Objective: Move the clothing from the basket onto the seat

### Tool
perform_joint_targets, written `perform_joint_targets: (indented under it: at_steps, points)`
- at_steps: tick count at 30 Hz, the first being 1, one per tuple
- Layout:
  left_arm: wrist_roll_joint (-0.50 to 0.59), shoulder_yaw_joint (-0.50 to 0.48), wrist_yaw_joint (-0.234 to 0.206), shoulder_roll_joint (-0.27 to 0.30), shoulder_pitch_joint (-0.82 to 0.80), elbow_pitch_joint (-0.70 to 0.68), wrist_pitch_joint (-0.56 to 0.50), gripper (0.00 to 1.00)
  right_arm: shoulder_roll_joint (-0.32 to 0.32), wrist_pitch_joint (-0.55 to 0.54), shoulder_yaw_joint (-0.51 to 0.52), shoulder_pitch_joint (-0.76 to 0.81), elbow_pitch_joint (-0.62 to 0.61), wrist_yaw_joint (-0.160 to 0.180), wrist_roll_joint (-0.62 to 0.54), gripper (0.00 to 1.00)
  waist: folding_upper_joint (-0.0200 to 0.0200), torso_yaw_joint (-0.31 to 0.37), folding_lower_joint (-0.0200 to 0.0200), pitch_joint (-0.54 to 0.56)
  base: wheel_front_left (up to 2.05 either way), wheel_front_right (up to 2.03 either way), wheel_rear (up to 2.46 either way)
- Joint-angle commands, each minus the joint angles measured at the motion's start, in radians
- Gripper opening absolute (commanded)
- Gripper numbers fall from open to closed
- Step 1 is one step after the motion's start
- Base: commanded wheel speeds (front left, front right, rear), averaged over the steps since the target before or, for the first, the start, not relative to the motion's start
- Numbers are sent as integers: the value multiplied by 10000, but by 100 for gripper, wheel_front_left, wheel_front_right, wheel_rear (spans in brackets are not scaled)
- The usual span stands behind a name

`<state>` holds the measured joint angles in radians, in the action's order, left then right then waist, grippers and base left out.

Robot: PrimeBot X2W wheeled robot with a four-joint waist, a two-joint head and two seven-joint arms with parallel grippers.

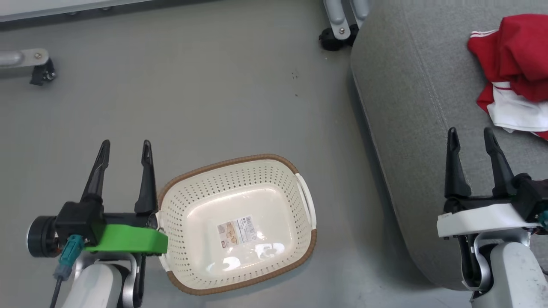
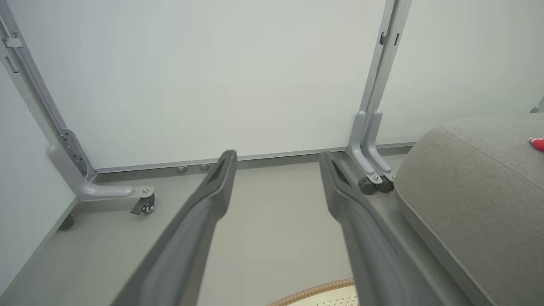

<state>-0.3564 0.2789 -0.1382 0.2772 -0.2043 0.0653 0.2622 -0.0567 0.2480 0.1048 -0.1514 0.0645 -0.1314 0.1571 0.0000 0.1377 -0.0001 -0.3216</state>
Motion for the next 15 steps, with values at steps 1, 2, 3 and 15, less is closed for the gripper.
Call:
perform_joint_targets:
  at_steps: [1,2,3,15]
  points:
    - [146,-232,21,-71,380,34,28,100,-13,-46,-92,219,-83,13,-41,100,0,-793,1,805,0,0,0]
    - [162,-453,66,-150,514,54,29,100,-11,-73,-181,308,-144,13,-79,100,0,-872,1,901,0,0,0]
    - [215,-599,122,-199,619,101,28,100,-9,-93,-230,381,-191,13,-133,100,0,-934,1,989,0,0,0]
    - [769,-2164,833,-952,2109,394,31,100,31,-719,-933,1571,-1027,13,-470,100,0,-1107,1,2012,0,0,0]
